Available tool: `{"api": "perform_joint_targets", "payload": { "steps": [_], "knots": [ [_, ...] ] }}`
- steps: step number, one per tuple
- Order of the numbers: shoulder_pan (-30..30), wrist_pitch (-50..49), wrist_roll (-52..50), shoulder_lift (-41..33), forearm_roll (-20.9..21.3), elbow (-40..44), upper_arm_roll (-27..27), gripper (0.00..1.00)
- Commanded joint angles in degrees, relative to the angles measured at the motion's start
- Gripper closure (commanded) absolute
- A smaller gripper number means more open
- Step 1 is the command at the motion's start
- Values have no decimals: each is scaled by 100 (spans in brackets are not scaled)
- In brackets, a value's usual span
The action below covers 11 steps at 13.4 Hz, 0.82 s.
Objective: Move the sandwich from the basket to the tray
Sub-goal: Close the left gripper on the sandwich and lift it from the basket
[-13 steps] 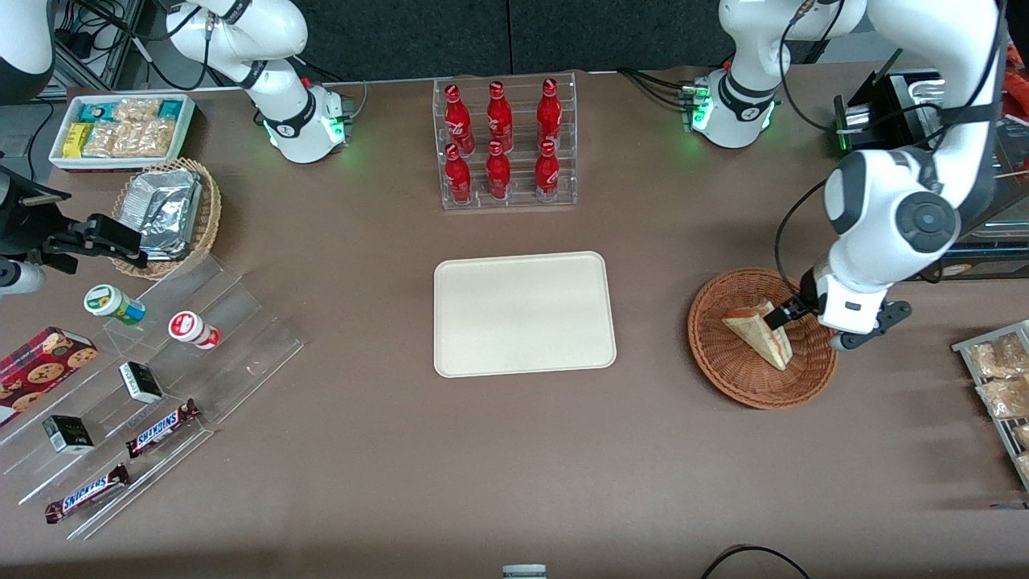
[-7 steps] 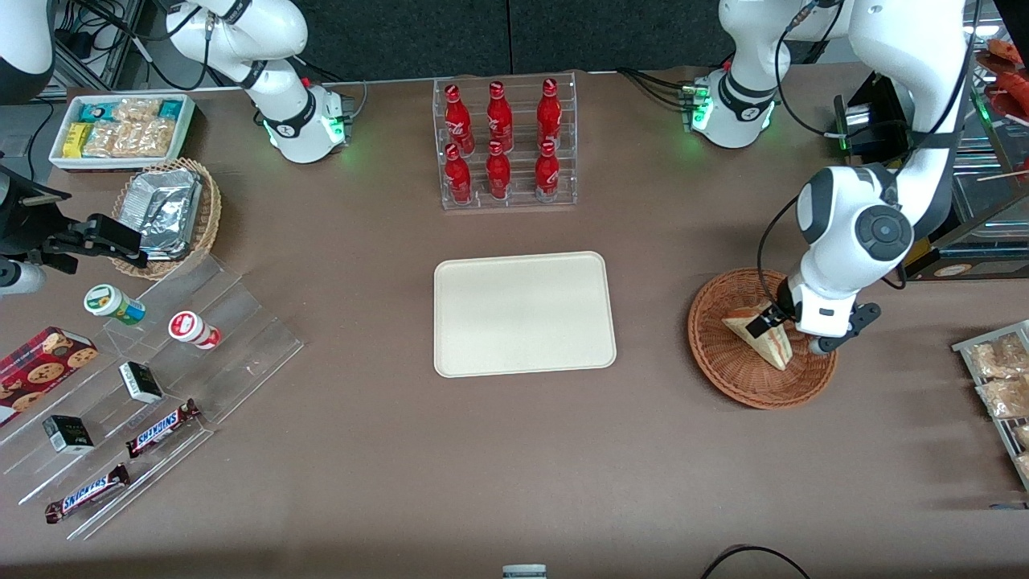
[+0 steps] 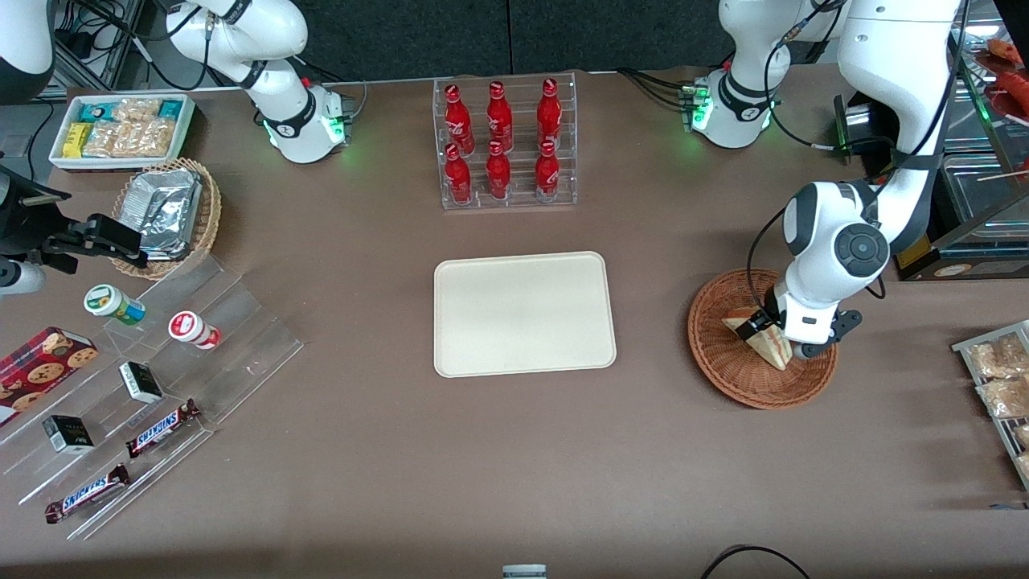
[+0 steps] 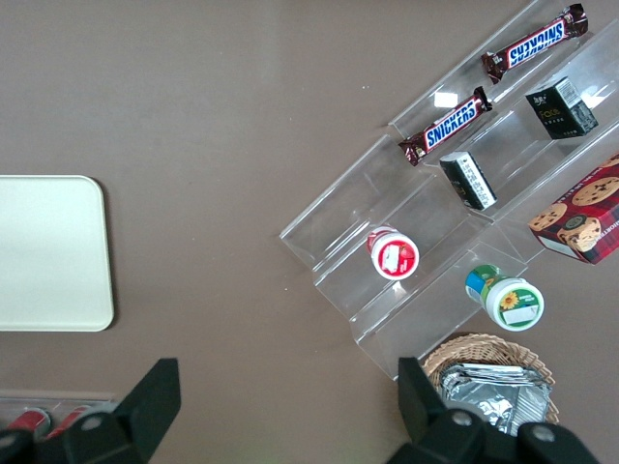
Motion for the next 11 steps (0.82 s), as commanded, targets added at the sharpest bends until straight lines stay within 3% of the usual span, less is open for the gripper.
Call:
{"api": "perform_joint_targets", "payload": {
  "steps": [1,2,5,9,11],
  "knots": [
    [-69,55,-137,-19,-28,-39,49,87],
    [-69,20,-198,-37,-20,-21,49,93],
    [-86,-558,-173,-256,24,241,49,93],
    [-481,-2560,-208,-468,24,1505,40,92],
    [-884,-3038,-173,-433,24,1955,40,92]
  ]
}}
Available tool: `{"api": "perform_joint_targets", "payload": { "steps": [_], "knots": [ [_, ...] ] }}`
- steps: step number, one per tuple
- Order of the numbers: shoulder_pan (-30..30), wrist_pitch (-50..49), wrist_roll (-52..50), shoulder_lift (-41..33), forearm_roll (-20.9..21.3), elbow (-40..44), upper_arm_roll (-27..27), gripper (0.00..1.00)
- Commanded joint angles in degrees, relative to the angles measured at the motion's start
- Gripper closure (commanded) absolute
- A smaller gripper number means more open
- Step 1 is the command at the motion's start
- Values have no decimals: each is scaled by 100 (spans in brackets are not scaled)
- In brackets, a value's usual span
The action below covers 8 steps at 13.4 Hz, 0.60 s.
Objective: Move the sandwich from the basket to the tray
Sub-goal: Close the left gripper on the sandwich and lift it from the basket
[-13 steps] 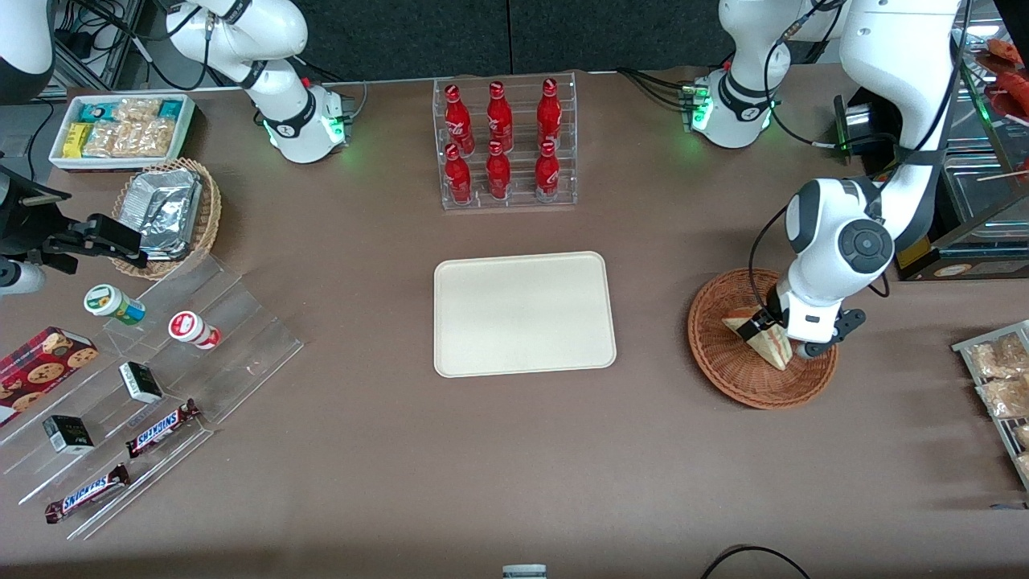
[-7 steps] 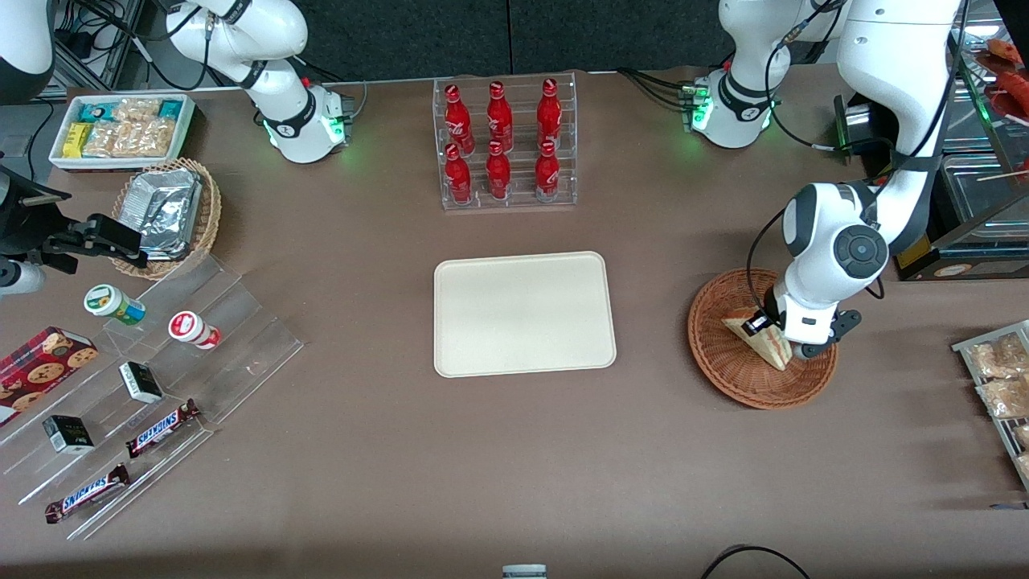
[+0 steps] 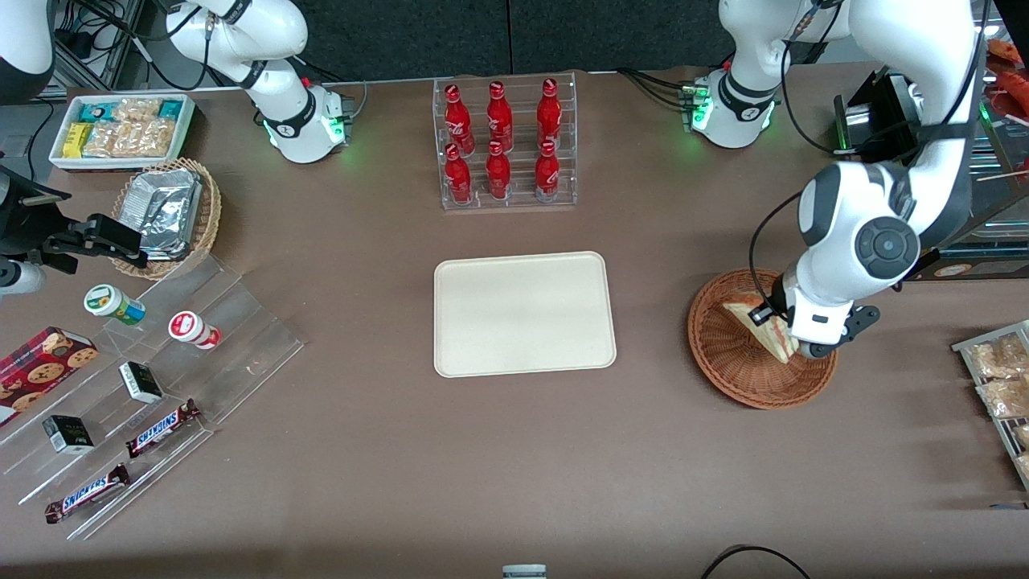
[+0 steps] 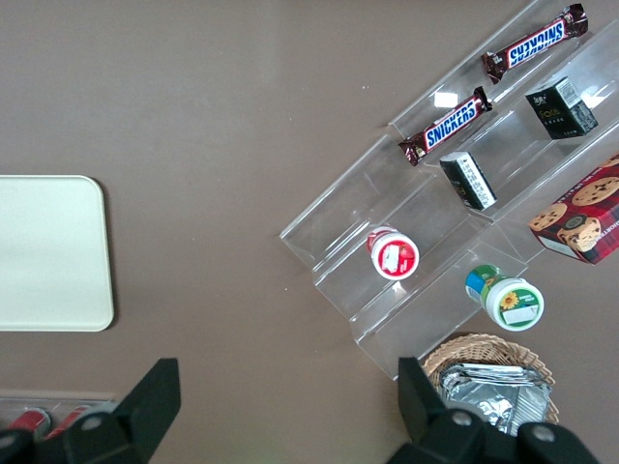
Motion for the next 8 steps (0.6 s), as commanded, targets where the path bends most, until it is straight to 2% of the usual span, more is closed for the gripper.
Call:
{"api": "perform_joint_targets", "payload": {
  "steps": [1,5,8],
  "knots": [
    [-689,-405,-38,106,32,504,52,91],
    [-1674,-360,-98,535,-3,987,43,89],
    [-2272,-352,-142,1176,-82,1566,43,89]
  ]
}}
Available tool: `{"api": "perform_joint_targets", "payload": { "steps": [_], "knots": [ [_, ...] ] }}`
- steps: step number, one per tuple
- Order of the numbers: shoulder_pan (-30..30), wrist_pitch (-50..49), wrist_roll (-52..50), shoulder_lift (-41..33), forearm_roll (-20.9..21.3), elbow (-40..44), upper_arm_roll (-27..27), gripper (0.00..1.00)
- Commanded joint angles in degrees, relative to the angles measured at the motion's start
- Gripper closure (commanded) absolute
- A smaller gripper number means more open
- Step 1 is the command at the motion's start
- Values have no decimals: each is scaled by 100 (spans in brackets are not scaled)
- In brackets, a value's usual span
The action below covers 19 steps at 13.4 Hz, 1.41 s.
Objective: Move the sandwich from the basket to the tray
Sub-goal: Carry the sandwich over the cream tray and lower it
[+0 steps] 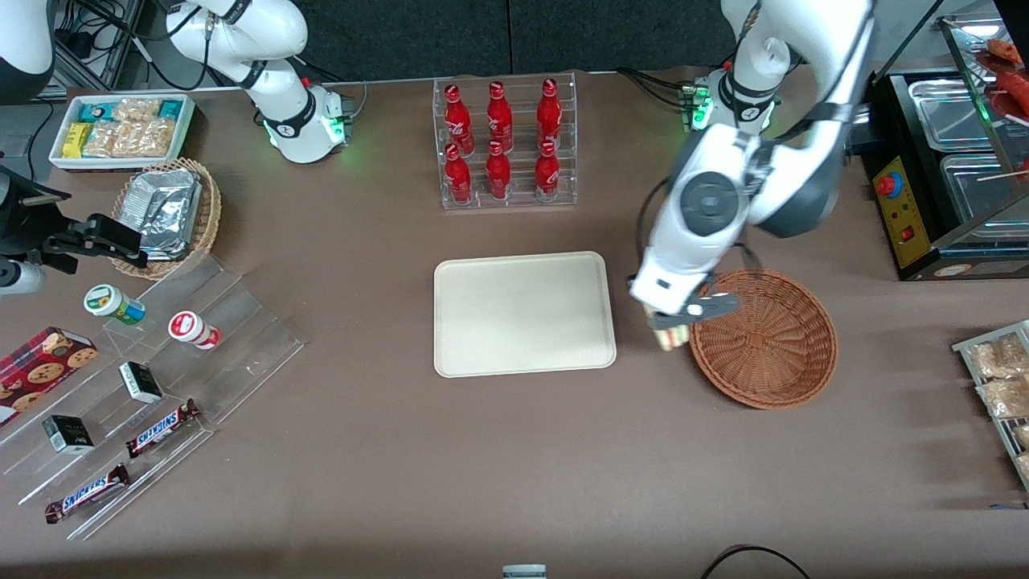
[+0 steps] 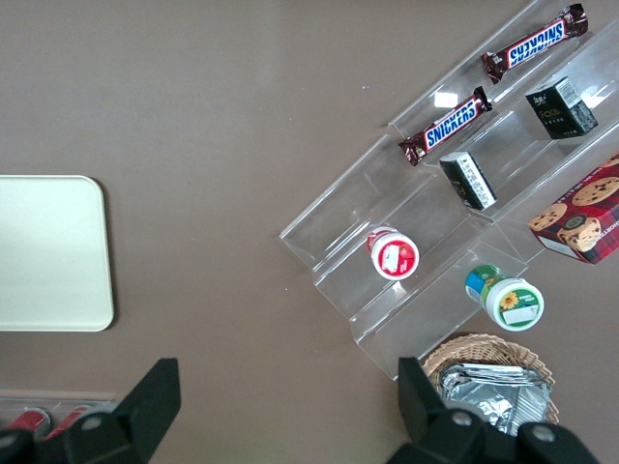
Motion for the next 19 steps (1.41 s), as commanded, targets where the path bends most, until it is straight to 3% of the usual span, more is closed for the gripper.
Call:
{"api": "perform_joint_targets", "payload": {
  "steps": [1,4,8,17,18,19],
  "knots": [
    [-508,-82,-73,802,-79,865,86,88],
    [-912,14,-319,1488,-70,1393,86,88],
    [-1168,541,-328,1963,-70,1473,77,88],
    [-1686,928,-354,2386,-79,1666,68,88],
    [-1748,929,-354,2438,-70,1684,77,86],
    [-1749,929,-354,2456,-70,1685,68,77]
  ]
}}
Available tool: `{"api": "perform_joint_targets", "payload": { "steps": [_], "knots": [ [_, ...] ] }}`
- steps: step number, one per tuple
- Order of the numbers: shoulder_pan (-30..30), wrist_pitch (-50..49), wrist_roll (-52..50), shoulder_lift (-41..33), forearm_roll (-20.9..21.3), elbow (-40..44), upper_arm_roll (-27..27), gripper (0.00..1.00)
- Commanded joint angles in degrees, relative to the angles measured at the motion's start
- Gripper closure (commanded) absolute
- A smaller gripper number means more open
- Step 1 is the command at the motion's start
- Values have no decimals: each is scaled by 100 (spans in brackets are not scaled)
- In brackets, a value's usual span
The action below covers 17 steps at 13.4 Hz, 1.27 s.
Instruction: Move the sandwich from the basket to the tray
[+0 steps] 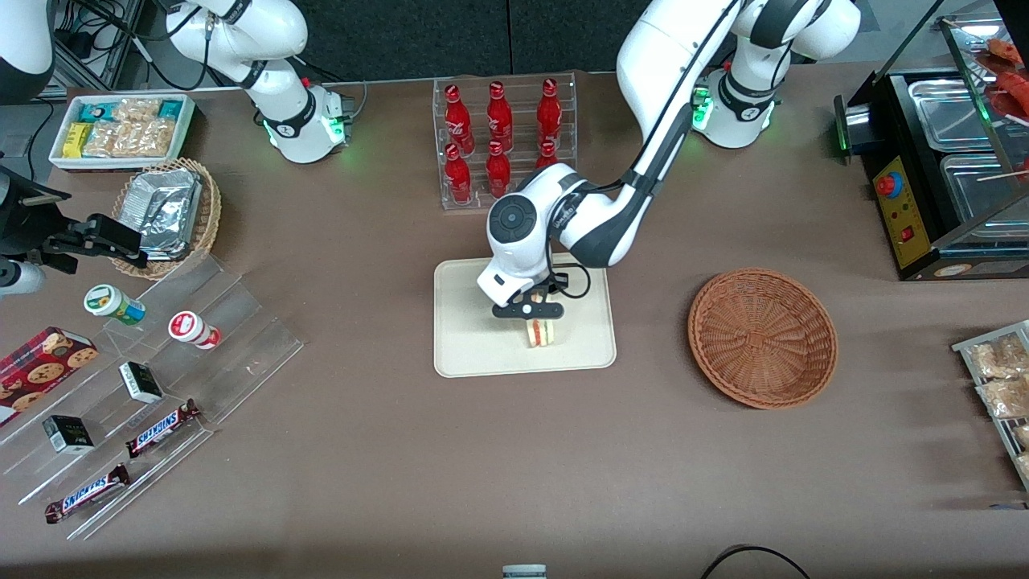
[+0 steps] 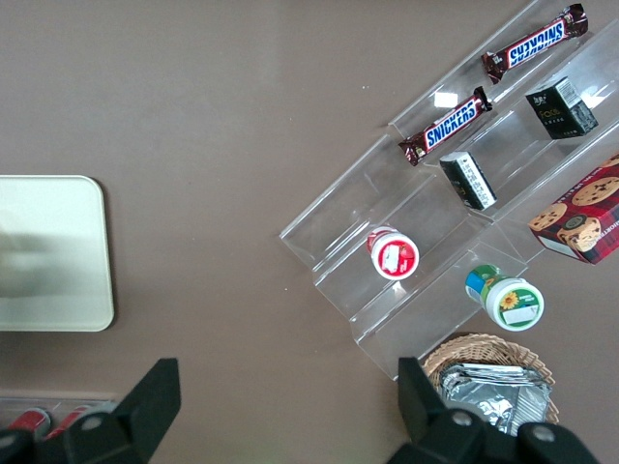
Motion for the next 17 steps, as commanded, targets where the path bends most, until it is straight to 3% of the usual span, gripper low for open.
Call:
{"api": "perform_joint_targets", "payload": {
  "steps": [1,2,3,7,14,17],
  "knots": [
    [-135,0,-63,195,-50,235,79,51],
    [-135,-8,-63,186,-50,244,87,9],
    [-126,-52,-89,177,-50,349,87,0],
    [-48,-744,-195,-103,-24,735,175,0],
    [1147,-2203,-397,-1421,38,719,219,0],
    [1841,-2881,197,-1983,38,675,237,0]
  ]
}}
